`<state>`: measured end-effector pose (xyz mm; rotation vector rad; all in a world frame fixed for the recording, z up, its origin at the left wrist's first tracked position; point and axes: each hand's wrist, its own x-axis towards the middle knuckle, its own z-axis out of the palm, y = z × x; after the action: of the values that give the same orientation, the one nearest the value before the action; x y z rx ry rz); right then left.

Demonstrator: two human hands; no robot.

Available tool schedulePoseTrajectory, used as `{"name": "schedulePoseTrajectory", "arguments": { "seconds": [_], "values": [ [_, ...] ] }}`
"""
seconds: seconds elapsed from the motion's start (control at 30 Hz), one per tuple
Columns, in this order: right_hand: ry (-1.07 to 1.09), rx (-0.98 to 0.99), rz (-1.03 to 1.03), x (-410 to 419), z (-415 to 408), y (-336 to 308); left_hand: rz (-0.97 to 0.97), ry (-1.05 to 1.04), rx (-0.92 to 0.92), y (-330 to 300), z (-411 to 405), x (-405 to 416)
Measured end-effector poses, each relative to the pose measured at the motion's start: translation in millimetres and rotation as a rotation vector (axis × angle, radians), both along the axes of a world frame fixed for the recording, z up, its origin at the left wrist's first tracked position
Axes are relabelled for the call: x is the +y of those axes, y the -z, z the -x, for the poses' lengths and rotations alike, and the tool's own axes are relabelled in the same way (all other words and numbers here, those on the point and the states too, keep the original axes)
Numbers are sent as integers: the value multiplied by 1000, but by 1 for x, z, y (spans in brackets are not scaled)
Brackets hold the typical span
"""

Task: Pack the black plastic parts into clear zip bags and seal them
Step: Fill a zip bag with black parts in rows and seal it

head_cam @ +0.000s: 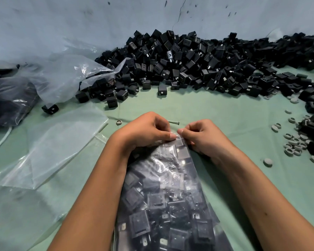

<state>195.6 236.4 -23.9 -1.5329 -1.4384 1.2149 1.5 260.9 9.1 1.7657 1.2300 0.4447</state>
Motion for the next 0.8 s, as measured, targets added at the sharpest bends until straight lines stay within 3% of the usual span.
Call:
{"name": "schedulePoseTrajectory", "arguments": {
  "seconds": [0.23, 0.37, 0.63, 0.8],
  "values": [
    [-20, 140, -225, -5, 10, -1, 35, -72, -80, -16, 12, -1],
    [-70, 207, -263, -8, 10, -2, 37, -105, -14, -24, 13, -1],
    [-172, 118, -137, -7, 17, -2, 119, -266, 30, -17, 13, -1],
    [-133, 232, -58, -5, 18, 1, 118, -265, 68, -18, 12, -1]
  ]
}}
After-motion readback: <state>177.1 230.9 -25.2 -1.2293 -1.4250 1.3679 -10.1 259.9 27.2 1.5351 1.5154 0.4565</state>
